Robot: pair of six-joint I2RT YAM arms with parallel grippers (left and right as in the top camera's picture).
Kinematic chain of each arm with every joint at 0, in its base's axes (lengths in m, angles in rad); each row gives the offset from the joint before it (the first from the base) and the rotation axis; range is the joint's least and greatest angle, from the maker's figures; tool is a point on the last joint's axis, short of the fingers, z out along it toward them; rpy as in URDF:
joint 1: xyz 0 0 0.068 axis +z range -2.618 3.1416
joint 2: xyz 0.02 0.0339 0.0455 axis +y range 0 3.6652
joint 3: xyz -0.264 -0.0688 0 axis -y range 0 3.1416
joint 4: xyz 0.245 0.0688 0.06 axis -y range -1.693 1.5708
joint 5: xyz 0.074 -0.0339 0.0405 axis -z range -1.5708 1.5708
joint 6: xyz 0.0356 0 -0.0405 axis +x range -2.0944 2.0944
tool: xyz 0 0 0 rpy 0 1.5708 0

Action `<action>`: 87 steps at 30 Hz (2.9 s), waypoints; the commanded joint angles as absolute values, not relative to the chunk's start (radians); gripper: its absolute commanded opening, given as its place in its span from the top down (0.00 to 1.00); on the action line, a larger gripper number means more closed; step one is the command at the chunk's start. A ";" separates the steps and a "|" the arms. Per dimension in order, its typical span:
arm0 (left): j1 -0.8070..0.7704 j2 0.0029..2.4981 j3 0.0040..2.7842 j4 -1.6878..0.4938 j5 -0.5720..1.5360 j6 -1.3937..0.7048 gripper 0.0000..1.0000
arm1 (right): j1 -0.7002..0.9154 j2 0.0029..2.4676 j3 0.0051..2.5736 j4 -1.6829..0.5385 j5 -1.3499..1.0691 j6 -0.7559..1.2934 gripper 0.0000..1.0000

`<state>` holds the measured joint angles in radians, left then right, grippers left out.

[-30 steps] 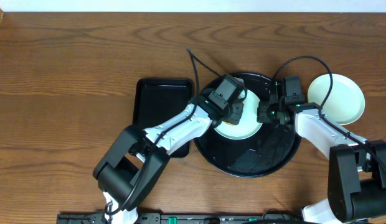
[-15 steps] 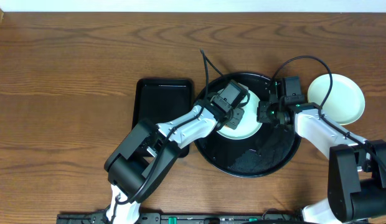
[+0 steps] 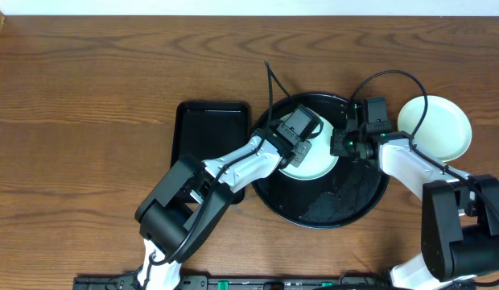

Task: Clean dirty plates on tray and stack at the side
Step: 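Scrub white plate surface with sponge in left gripper, then carry sponge back and lower it onto black tray with left gripper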

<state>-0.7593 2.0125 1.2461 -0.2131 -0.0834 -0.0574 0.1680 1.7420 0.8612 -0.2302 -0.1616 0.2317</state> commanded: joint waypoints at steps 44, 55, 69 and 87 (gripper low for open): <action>-0.752 1.765 1.253 -0.312 -0.163 -0.007 0.92 | 0.171 1.783 0.854 -0.234 -0.147 0.231 0.99; -0.754 1.839 1.241 -0.377 0.024 -0.047 0.92 | 0.171 1.783 0.854 -0.230 -0.147 0.231 0.99; -0.754 1.939 1.234 -0.354 0.125 -0.056 0.92 | 0.171 1.783 0.854 -0.227 -0.147 0.239 0.99; -0.754 2.009 1.225 -0.336 0.100 -0.054 0.92 | 0.171 1.783 0.854 -0.227 -0.148 0.239 0.99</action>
